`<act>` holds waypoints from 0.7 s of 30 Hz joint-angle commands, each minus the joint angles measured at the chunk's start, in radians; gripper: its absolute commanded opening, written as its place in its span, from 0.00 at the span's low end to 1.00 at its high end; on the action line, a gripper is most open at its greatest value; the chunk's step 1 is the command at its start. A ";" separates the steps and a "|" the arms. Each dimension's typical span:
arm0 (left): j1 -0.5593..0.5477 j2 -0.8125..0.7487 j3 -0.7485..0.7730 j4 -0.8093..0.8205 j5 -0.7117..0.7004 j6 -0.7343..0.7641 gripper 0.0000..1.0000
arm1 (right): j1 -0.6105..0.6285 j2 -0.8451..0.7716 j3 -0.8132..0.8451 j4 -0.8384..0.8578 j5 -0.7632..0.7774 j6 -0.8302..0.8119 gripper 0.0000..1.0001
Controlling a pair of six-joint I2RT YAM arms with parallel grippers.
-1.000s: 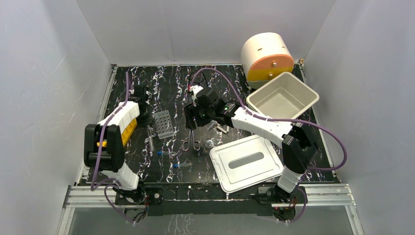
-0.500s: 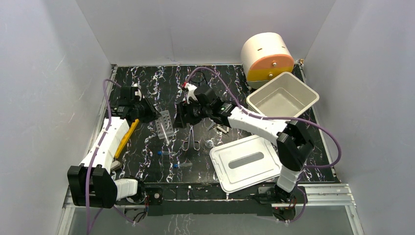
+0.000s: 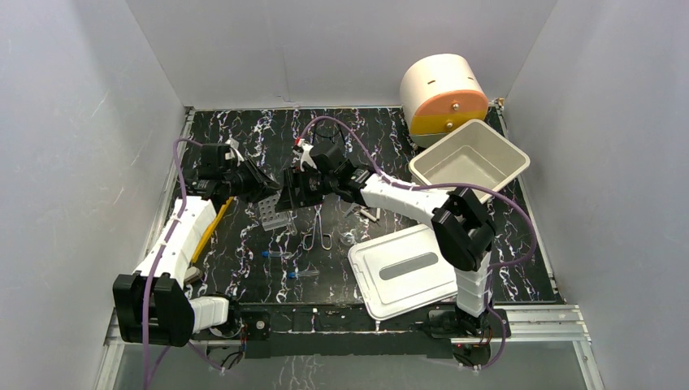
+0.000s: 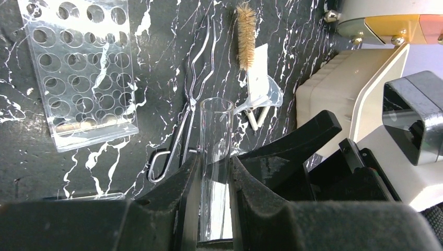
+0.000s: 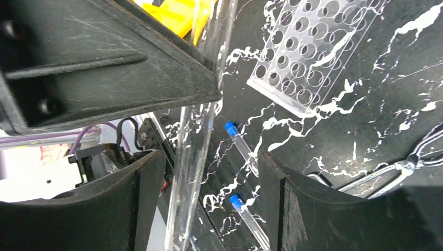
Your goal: Organize the chemistry lab equipment
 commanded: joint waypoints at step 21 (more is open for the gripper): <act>-0.003 -0.002 0.022 0.011 0.097 0.022 0.60 | -0.001 -0.033 -0.015 0.113 -0.103 -0.010 0.29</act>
